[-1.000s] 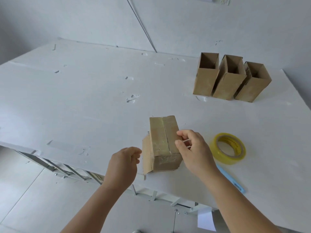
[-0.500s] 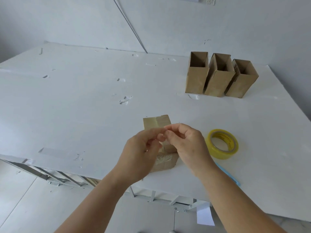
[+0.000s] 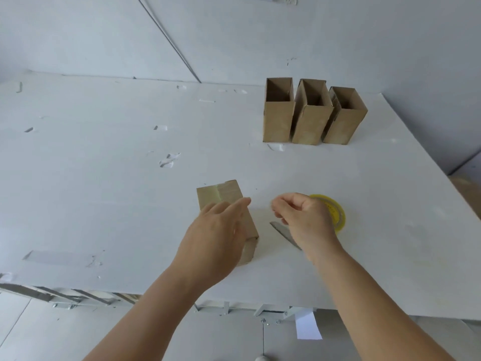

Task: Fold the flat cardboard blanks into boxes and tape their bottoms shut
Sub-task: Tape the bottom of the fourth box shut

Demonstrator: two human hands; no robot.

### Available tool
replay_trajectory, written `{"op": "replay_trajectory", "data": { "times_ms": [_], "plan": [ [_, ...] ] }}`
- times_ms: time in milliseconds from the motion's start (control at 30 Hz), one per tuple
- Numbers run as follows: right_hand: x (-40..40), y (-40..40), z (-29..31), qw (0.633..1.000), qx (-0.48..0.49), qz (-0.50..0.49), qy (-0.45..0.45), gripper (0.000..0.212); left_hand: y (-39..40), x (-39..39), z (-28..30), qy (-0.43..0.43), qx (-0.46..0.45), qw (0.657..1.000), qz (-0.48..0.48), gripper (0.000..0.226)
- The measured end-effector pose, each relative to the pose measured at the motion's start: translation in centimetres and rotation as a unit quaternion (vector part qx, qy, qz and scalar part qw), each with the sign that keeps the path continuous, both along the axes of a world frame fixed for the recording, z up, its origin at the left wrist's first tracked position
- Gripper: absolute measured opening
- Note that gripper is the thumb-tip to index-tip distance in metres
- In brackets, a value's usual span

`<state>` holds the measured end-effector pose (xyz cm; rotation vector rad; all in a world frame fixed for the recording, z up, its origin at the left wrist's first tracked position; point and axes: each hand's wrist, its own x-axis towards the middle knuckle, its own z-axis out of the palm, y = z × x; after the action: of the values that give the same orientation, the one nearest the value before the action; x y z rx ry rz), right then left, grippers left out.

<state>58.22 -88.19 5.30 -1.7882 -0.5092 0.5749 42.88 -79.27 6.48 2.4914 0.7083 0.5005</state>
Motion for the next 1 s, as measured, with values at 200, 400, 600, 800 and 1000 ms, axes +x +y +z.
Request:
{"op": "replay_trajectory", "data": {
  "times_ms": [200, 400, 600, 800, 1000],
  "plan": [
    [6.1, -2.8, -5.3, 0.972, -0.187, -0.085, -0.110, 0.017, 0.7, -0.5, -2.7, 0.011, 0.050, 0.999, -0.003, 0.041],
    [8.1, -3.4, -7.8, 0.936, -0.283, -0.106, -0.182, 0.013, 0.9, -0.2, -3.9, -0.028, 0.008, 1.000, -0.007, 0.042],
    [7.9, -3.9, -8.2, 0.904, -0.330, -0.067, -0.262, 0.023, 0.9, -0.1, -4.3, -0.033, 0.005, 0.999, 0.001, 0.043],
    [8.0, -3.9, -8.2, 0.866, -0.403, -0.004, -0.296, 0.035, 0.7, -0.2, -4.3, -0.031, -0.011, 0.999, 0.009, 0.047],
    [7.8, -4.3, -8.0, 0.903, -0.329, -0.030, -0.277, 0.027, 0.9, -0.6, -4.0, -0.029, -0.026, 0.999, 0.015, 0.052]
  ]
}}
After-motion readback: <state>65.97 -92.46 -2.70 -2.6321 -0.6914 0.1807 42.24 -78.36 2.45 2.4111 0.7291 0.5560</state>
